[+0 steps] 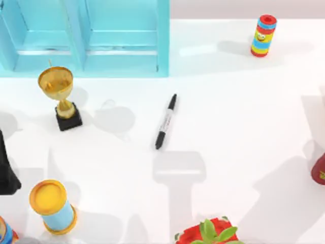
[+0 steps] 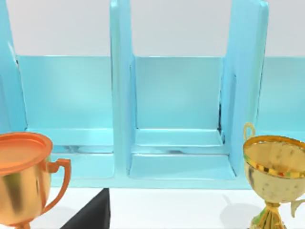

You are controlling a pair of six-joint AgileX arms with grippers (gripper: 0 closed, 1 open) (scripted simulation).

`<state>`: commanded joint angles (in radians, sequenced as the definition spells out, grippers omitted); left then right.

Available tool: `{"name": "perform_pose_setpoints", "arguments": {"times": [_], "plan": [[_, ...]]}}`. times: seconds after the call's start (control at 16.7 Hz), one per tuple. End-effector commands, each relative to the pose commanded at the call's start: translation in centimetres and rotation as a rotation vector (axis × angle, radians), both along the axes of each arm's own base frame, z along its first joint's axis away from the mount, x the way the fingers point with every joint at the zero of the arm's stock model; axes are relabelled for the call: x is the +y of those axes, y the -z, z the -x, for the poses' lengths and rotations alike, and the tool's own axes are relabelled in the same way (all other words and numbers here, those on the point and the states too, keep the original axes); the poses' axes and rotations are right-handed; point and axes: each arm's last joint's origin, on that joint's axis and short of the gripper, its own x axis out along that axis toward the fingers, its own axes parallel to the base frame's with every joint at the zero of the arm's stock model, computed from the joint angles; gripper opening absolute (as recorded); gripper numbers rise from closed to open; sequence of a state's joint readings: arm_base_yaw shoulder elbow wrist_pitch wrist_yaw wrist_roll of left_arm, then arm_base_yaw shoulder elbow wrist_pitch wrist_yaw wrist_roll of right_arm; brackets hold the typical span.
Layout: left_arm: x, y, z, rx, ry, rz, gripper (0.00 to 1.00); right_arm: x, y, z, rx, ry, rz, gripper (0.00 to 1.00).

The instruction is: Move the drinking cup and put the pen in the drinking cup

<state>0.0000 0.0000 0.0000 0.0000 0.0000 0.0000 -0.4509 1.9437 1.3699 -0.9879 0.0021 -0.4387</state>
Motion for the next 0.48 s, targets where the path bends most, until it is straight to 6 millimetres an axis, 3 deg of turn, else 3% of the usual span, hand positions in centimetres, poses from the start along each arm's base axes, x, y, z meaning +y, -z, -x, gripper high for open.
{"name": "perform_pose_setpoints", "arguments": {"times": [0.18, 0.48], "plan": [[0.0, 0.0, 0.0, 0.000, 0.000, 0.000, 1.00, 3.4, -3.7, -1.2, -0.006, 0.003, 0.000, 0.00], [0.0, 0.0, 0.0, 0.000, 0.000, 0.000, 1.00, 10.9, -10.1, -0.6, 0.050, 0.001, -0.011, 0.00]]}}
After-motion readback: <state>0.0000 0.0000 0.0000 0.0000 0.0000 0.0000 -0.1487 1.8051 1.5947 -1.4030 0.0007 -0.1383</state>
